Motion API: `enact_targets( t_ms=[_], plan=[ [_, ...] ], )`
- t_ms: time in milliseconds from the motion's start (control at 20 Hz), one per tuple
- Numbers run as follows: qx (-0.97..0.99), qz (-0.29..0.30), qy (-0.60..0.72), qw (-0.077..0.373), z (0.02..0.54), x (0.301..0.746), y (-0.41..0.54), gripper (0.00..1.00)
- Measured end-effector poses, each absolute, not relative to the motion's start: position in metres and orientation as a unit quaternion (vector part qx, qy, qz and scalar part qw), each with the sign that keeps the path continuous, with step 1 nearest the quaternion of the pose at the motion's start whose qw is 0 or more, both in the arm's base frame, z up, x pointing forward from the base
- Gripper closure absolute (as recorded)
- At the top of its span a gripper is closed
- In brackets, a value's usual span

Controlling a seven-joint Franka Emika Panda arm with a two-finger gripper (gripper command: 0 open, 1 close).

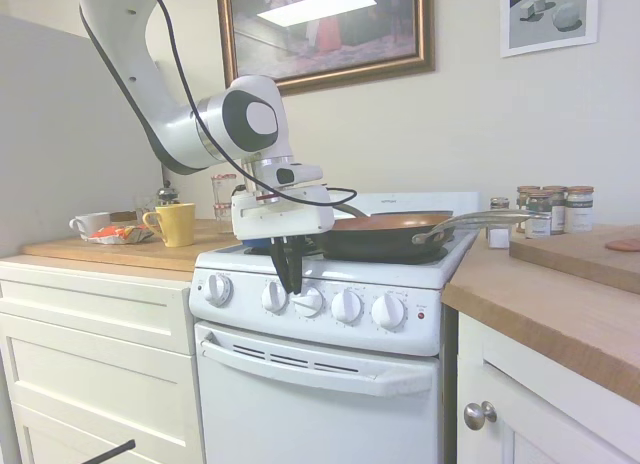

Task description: Turn on the stove on the top left

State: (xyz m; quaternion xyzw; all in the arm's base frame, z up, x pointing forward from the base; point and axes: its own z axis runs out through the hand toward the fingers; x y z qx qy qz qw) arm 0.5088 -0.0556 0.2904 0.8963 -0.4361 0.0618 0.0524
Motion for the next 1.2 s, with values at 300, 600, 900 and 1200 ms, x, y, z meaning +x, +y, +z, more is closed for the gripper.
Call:
enact_targets(
  t_ms=[300, 600, 900, 1200],
  plan=[
    [0.897, 0.061, -0.436, 0.051, 0.286, 0.509, -0.055, 1.00],
    [0.896, 0.057, -0.437, 0.050, 0.283, 0.509, -0.055, 1.00],
    [0.896, 0.053, -0.438, 0.052, 0.277, 0.508, -0.057, 1.00],
    [0.894, 0.047, -0.441, 0.055, 0.268, 0.507, -0.062, 1.00]
  ],
)
